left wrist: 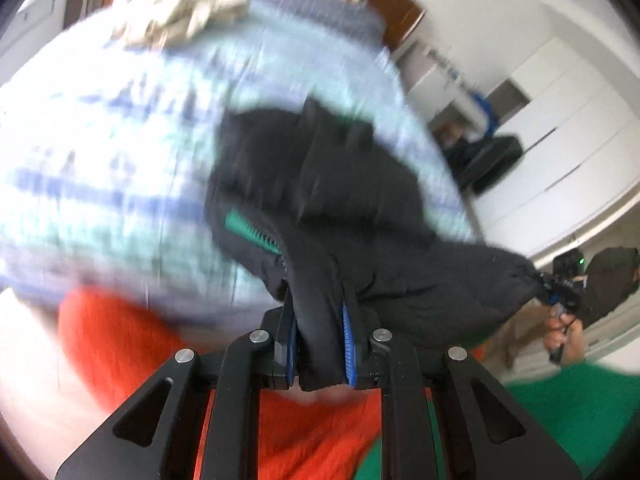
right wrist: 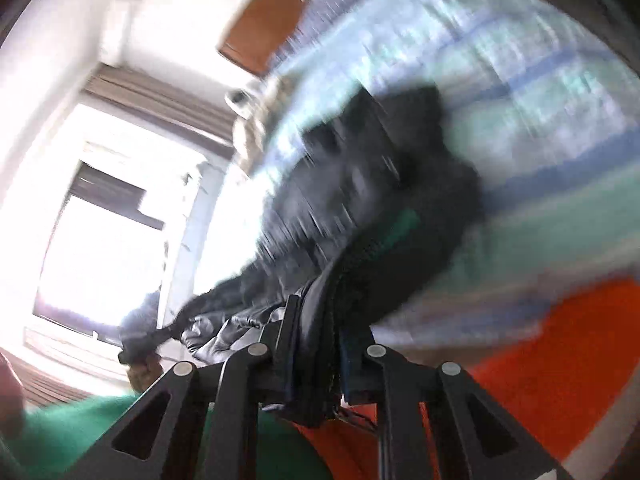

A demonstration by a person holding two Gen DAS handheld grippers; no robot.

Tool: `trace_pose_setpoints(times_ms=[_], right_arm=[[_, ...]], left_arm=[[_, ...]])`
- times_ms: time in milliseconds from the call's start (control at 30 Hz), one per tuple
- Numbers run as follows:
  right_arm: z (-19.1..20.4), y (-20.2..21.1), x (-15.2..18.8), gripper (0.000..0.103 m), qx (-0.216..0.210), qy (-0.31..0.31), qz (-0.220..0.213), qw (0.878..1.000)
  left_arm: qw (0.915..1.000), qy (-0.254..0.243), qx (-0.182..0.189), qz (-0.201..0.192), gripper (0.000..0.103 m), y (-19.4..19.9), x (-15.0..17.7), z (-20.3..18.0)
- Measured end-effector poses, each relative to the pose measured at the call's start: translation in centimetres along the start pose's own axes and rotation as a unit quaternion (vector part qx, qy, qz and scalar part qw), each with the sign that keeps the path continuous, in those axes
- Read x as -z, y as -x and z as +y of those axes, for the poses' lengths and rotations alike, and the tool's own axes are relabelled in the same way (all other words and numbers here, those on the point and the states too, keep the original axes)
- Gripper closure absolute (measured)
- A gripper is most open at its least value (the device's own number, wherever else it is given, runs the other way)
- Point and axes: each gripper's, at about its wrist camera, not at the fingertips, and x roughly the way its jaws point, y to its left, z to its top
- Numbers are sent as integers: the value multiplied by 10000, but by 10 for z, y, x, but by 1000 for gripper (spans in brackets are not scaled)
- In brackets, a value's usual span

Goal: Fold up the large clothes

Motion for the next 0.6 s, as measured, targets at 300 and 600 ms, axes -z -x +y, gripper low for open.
trace_pose_setpoints(times_ms=[300, 600], right_arm=[[-73, -109, -131, 87, 48, -498, -740, 9960], [-144, -184, -146, 66, 249, -1435, -772, 9863]], left_arm=[[9978, 366, -319, -453, 85, -133, -134, 30], [9966, 755, -194, 280, 41, -203, -159, 63]])
